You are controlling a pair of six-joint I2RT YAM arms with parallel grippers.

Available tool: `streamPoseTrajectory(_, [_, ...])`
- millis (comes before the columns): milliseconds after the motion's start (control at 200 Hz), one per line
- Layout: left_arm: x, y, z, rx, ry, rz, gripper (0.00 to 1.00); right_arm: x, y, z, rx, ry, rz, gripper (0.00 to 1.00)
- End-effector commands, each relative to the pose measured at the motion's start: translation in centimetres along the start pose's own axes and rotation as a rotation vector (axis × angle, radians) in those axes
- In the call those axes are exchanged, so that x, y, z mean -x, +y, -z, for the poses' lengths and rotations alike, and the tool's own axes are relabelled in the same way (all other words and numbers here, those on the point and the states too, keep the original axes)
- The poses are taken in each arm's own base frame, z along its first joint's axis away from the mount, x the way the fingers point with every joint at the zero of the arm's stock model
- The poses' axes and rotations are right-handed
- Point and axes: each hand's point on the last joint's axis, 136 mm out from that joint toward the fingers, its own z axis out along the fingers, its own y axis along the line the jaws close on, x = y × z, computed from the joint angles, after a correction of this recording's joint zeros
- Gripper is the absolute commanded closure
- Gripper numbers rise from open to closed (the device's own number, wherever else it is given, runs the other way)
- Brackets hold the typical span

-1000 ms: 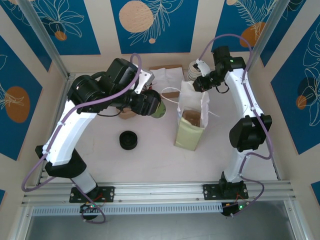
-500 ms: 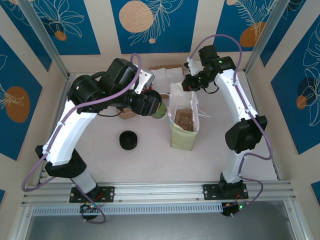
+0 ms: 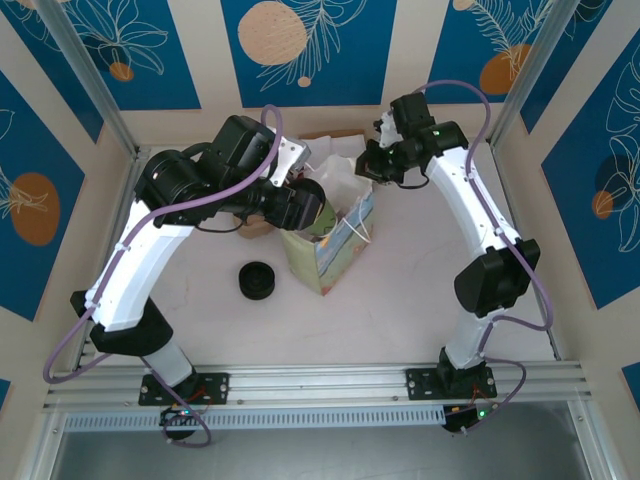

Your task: Pack the takeout coffee

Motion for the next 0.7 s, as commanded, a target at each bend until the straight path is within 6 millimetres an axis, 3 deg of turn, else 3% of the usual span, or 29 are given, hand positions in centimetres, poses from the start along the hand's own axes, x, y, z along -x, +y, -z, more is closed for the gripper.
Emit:
streamPoseTrajectory(0, [0.7, 0.2, 0.3, -0.002, -0.027, 0.015, 0.29, -1.6, 3.0, 0.5, 0.091, 0.024, 0.124, 0.93])
streamPoseTrajectory(205, [0.6, 0.3, 0.1, 0.006, -0.019, 0.019, 0.28, -3.2, 3.0, 0.5, 0.091, 0.076, 0.239, 0.89])
streamPoseTrajectory(365, [0.0, 0.4, -0.9, 0.008, 0.009, 0.014, 0.29, -4.7, 2.6, 0.3, 0.084, 0.111, 0.32, 0.77])
streamPoseTrajectory(575, [-0.4, 0.2, -2.1, -0.001, 0.032, 0.013, 0.29, -4.0, 0.5, 0.2, 0.013, 0.105, 0.465, 0.58])
streamPoseTrajectory(695, [-0.4, 0.2, -2.4, -0.002, 0.04, 0.002, 0.29, -3.4, -0.3, -0.2, -0.016, 0.126, 0.517, 0.54])
